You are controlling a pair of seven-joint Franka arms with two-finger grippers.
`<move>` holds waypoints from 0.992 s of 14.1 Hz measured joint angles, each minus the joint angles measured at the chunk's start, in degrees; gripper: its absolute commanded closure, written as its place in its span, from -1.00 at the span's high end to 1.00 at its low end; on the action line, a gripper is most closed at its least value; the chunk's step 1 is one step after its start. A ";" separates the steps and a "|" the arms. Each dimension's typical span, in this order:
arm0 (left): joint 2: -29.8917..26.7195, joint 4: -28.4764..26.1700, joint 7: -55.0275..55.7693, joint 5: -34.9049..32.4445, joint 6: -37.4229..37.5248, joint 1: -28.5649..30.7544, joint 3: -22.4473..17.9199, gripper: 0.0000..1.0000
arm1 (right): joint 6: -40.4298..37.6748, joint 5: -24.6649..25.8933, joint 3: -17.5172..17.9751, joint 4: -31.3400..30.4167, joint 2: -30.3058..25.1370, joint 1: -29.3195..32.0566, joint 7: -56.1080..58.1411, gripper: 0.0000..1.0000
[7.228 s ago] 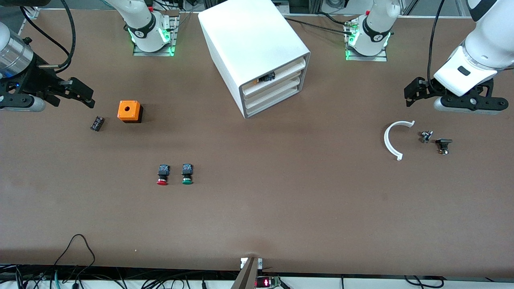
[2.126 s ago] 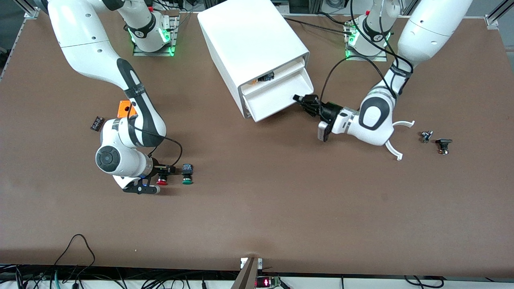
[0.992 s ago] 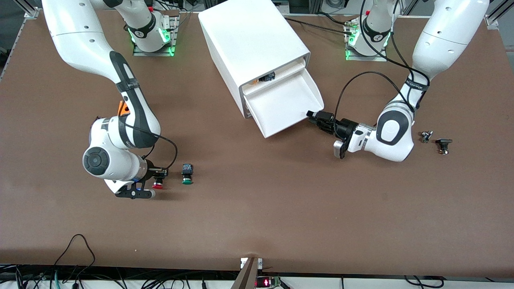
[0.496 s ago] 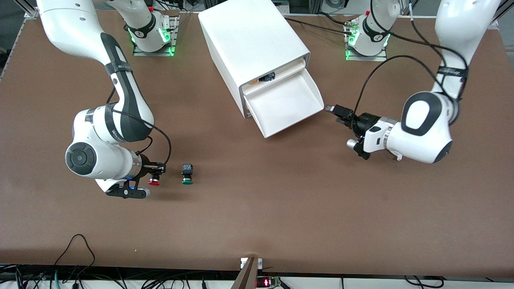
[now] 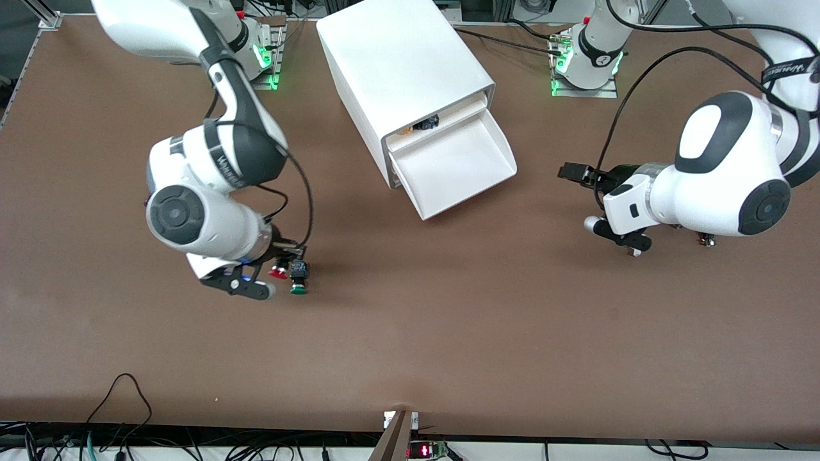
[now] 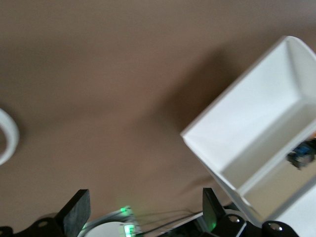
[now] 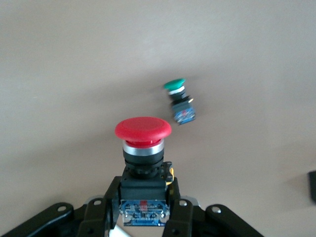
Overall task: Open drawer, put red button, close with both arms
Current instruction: 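Lift the red button with the right gripper while the left gripper withdraws, then lower the red button into the open drawer with the right gripper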
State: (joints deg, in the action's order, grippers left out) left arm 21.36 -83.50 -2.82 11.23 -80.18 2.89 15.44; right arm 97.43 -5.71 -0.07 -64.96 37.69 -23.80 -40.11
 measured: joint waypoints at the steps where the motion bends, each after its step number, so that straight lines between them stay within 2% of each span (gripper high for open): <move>1: -0.35 1.33 0.16 -3.73 0.14 -0.64 0.02 1.00 | -0.07 0.00 0.00 0.40 -0.25 -1.76 -3.82 -1.00; 4: -2.27 3.47 0.42 -10.74 0.36 -1.96 0.06 1.00 | -0.06 0.00 0.01 1.18 -1.48 -6.35 -15.07 -1.00; 9: -7.36 3.71 1.04 -11.76 -0.54 -2.00 -1.89 1.00 | 1.44 -0.03 0.10 3.51 -2.72 -13.26 -34.85 -1.00; 11: -10.24 0.79 1.19 -11.81 -6.30 -1.92 -4.13 1.00 | 3.85 -0.03 0.10 3.57 -2.70 -16.33 -41.88 -1.00; 14: -15.64 -8.36 1.19 -11.71 -16.03 -1.53 -7.39 1.00 | 7.29 -0.03 0.10 3.52 -2.33 -20.91 -52.42 -1.00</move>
State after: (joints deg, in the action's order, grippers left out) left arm 5.72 -91.87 -1.63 -0.48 -96.22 1.36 8.05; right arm 104.72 -5.74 0.03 -61.43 35.36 -44.71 -92.53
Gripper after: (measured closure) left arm 0.000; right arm 0.595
